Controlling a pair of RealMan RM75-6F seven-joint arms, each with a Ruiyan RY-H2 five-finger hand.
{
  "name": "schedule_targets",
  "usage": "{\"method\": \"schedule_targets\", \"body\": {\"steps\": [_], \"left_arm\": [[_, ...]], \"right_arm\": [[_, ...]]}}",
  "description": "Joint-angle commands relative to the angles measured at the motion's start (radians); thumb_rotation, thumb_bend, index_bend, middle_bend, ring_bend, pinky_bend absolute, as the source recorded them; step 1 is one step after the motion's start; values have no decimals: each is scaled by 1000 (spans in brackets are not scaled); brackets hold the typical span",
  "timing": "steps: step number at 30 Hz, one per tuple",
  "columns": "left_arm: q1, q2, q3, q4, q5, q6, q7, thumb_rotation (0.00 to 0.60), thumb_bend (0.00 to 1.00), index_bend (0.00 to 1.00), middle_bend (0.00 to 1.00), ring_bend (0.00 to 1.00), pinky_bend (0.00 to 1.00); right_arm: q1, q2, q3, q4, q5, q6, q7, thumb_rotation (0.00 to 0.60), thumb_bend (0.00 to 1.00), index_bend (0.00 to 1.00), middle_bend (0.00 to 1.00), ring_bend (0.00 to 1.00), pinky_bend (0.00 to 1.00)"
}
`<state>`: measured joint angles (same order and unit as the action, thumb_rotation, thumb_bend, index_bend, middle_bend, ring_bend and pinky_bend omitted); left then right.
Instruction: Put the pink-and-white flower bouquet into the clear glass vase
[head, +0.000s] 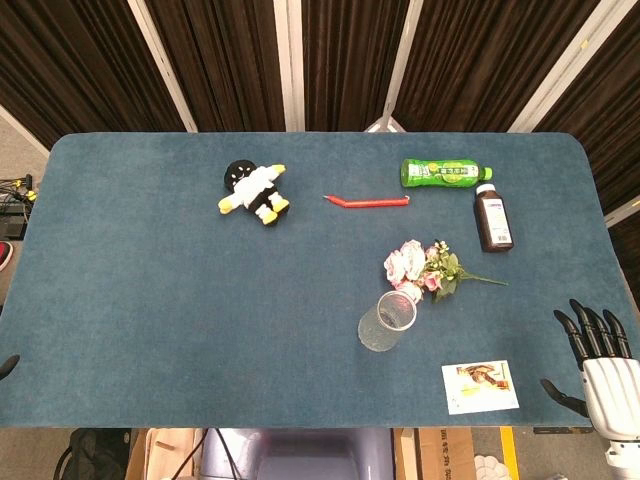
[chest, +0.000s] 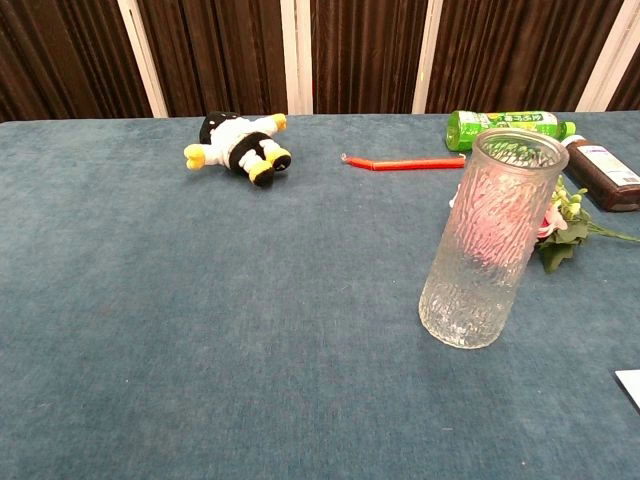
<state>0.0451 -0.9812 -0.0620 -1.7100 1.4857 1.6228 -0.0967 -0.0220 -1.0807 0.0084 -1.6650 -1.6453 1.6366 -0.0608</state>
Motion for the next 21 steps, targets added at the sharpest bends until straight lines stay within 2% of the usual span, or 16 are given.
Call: {"method": "schedule_targets", "body": {"steps": [1,11,21], "left_arm": [[1,1,-2,0,-4,2,-4,600,215,159,0,0,0],[10,4,1,-10,2,18,0,600,215,159,0,0,0],[-2,-5,-2,-4,7,5,5,600,215,159,0,0,0]], "right_arm": [[-1,-3,0,-5,7,-7,-3,600,108,127,68,81,0],[-3,-10,10,-12,16,-3,1,600,108,127,68,81,0],[-2,-12,20,-13,44,-10,93,600,108,127,68,81,0]]}}
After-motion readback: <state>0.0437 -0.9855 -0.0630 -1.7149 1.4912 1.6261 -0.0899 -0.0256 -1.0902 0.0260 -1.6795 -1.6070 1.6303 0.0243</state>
